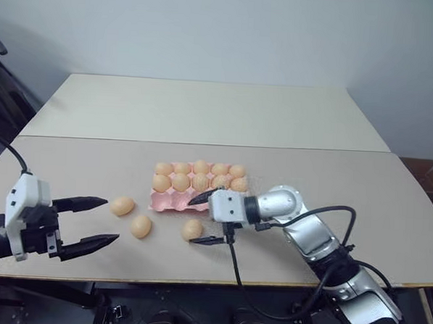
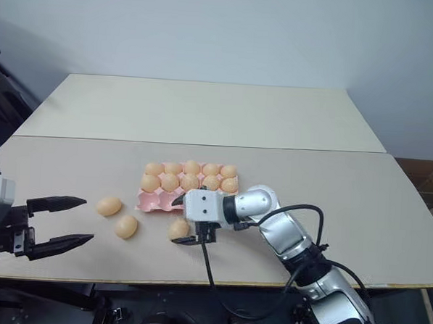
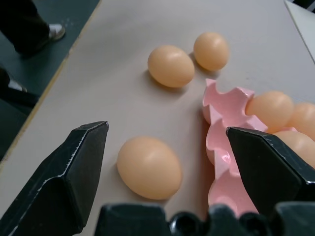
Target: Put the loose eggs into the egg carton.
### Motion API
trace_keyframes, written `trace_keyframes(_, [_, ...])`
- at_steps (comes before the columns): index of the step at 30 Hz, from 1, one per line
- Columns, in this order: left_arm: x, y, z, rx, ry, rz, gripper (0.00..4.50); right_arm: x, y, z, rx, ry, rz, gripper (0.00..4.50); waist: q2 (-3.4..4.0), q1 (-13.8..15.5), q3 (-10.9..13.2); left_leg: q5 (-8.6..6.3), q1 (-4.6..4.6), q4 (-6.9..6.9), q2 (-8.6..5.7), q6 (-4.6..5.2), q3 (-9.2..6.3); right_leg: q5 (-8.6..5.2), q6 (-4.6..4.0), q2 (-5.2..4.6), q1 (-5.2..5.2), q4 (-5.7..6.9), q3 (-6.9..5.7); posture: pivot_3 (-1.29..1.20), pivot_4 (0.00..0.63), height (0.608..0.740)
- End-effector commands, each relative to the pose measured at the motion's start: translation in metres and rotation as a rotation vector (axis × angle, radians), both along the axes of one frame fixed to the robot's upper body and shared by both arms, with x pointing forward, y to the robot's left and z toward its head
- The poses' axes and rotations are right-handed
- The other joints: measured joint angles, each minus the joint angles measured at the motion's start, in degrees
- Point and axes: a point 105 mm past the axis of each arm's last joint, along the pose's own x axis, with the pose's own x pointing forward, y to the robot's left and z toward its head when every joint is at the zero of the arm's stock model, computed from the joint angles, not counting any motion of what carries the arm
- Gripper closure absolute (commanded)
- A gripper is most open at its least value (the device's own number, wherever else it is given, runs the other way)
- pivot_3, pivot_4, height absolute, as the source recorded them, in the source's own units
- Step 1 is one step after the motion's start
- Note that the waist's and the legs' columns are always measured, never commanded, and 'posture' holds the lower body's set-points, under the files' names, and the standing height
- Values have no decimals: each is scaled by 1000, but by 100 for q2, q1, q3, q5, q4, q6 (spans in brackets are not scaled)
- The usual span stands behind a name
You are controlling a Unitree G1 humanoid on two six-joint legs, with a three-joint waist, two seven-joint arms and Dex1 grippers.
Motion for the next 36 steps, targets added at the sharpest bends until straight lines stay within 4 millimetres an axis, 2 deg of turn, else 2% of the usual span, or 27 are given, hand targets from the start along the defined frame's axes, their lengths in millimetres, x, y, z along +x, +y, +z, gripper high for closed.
trace_keyframes(1, [-2, -4, 9, 17, -30, -22, 0, -3, 11, -2, -5, -40, 38, 26, 0, -1, 0, 0, 0, 0, 0, 0, 0, 0, 0, 0, 0, 1, 0, 0, 150, 740])
trace_keyframes(4, [-4, -4, 9, 18, -30, -19, 0, 3, 17, -13, -38, -52, 25, 26, 0, -5, 0, 0, 3, 2, 0, 0, 0, 0, 0, 0, 2, 4, 0, 0, 150, 740])
trace_keyframes(8, [-6, -2, 10, 21, -31, -12, 0, 11, 15, -25, -97, -84, 10, 26, 0, -4, 0, 0, 3, 2, 0, 0, 0, 0, 0, 0, 1, 4, 0, 0, 150, 740])
trace_keyframes(11, [-6, -2, 10, 22, -31, -7, 0, 10, 12, -31, -118, -91, 24, 579, 0, -6, 0, 0, 1, 1, 0, 0, 0, 0, 0, 0, 1, 3, 0, 0, 150, 740])
trace_keyframes(15, [-7, -2, 10, 23, -33, -5, 0, 8, 11, -30, -112, -95, 33, 1849, 0, -7, 0, 0, 3, 2, 0, 0, 0, 0, -1, 0, 2, 5, 0, 0, 150, 740])
trace_keyframes(17, [-8, -2, 10, 24, -34, -5, 0, 6, 12, -25, -89, -89, 43, 2161, 0, -9, 0, 0, 3, 1, 0, 0, 0, 0, -1, 0, 1, 5, 0, 0, 150, 740])
trace_keyframes(21, [-7, -2, 10, 25, -37, -6, 0, 1, 14, -6, -10, -71, 50, 2167, 0, -9, 0, 0, 2, 1, 0, 0, 0, 0, -1, 0, 1, 4, 0, 0, 150, 740])
trace_keyframes(23, [-6, -2, 11, 26, -38, -8, 0, -1, 15, 11, 60, -50, 51, 2167, 0, -6, 0, 0, 3, 1, 0, 0, 0, 0, -1, 0, 1, 6, 0, 0, 150, 740])
trace_keyframes(27, [-4, -2, 11, 26, -39, -11, 0, 7, 15, 40, 152, -72, 8, 2167, 0, -6, 0, 0, 3, 1, 0, 0, -2, 0, -1, 0, 2, 6, 0, 0, 150, 740])
trace_keyframes(30, [-4, -3, 11, 26, -41, -14, 0, 19, 13, 45, 164, -96, -45, 2167, 0, -7, 0, 0, 3, 1, 0, 0, -1, 0, -1, 0, 1, 5, 0, 0, 150, 740])
trace_keyframes(33, [-2, -3, 11, 25, -43, -15, 0, 36, 10, 38, 131, -121, -122, 2167, 0, -11, 0, 0, 3, 0, 0, 0, -1, 0, -1, 0, 1, 4, 0, 0, 150, 740])
trace_keyframes(36, [-3, -4, 11, 24, -45, -15, 0, 44, 9, 33, 111, -130, -169, 2167, 0, -12, 0, 0, 2, 0, 0, 0, -1, 0, -1, 0, 0, 4, 0, 0, 150, 740])
